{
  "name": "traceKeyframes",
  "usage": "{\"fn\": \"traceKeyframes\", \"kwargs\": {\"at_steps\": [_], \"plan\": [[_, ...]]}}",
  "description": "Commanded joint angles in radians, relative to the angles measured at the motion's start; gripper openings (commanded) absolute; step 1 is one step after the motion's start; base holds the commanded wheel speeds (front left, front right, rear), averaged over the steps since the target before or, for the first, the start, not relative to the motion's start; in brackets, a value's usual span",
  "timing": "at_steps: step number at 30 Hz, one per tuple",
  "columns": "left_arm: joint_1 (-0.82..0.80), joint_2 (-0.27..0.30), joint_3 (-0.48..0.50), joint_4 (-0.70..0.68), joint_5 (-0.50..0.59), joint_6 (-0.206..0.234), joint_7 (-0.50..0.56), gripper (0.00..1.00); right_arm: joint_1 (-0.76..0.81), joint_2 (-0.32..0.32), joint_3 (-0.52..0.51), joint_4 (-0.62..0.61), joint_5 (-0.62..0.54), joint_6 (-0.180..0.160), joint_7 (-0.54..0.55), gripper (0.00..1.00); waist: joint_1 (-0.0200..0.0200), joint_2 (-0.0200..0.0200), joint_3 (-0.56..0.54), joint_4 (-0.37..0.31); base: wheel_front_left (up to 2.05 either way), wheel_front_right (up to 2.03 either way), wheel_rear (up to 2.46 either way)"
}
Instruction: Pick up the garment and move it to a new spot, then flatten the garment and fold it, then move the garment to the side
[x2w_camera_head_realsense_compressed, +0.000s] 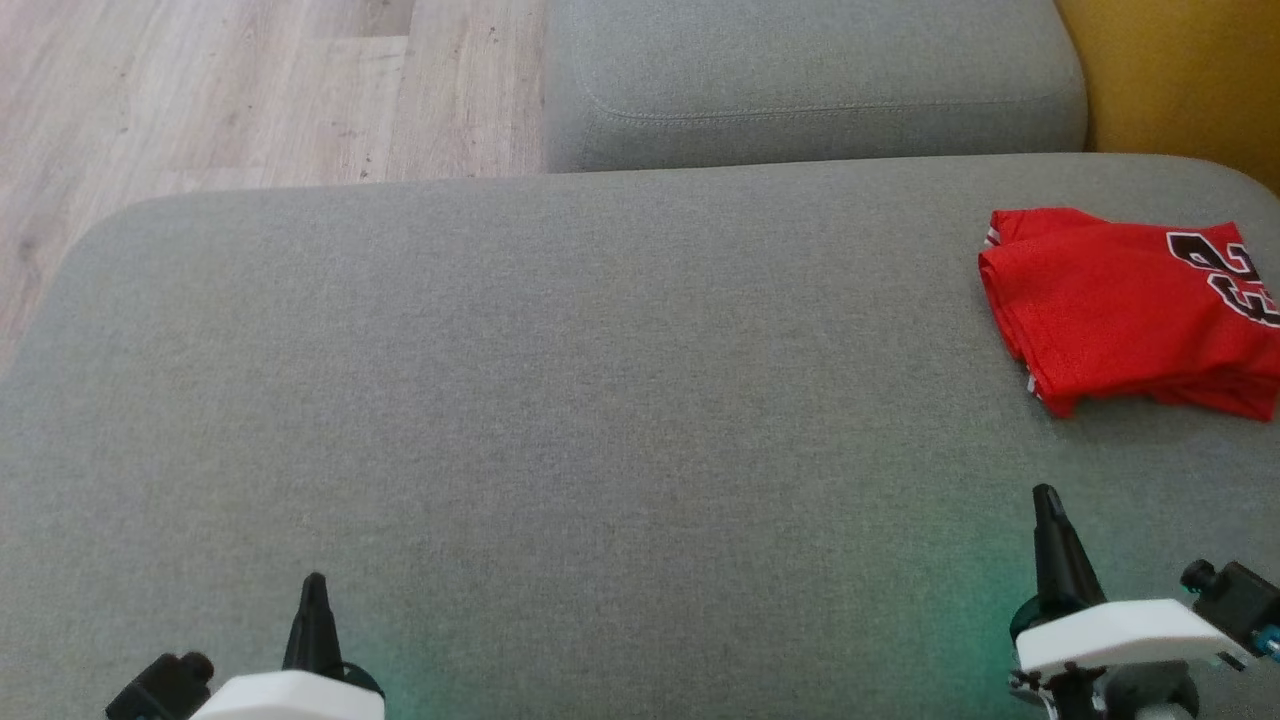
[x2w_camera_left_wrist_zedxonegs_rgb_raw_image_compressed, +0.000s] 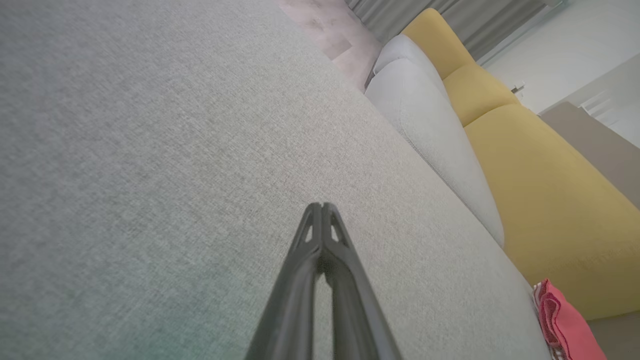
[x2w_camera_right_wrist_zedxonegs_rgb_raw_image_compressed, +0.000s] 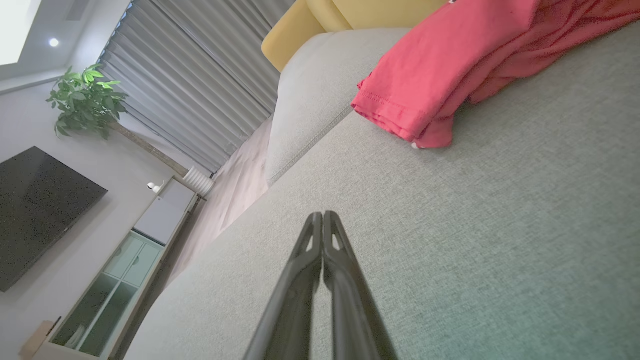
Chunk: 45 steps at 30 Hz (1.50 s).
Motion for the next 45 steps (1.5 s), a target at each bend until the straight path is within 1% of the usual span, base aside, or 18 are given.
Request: {"fn": "traceKeyframes", "kwargs": {"at_steps": [1, 9, 45], "plan": [[-0.049, -0.003, 0.033, -0.034, -0.022, -0.010, 0.005, 0.00, -0.060, -0.020, 0.001, -0.030, 0.031, 0.003, 0.008, 0.00, 0.0000, 0.0000, 0.000, -0.001, 0.00, 0.00, 0.00], [-0.065, -0.013, 0.067, -0.037, -0.098, -0.028, 0.029, 0.00, -0.074, -0.022, -0.010, -0.029, 0.136, 0.004, 0.024, 0.00, 0.0000, 0.0000, 0.002, -0.004, 0.00, 0.00, 0.00], [-0.124, -0.055, 0.200, -0.050, -0.392, -0.096, 0.126, 0.00, -0.128, -0.024, -0.059, -0.025, 0.543, 0.006, 0.093, 0.00, 0.0000, 0.0000, 0.011, -0.020, 0.00, 0.00, 0.00]]}}
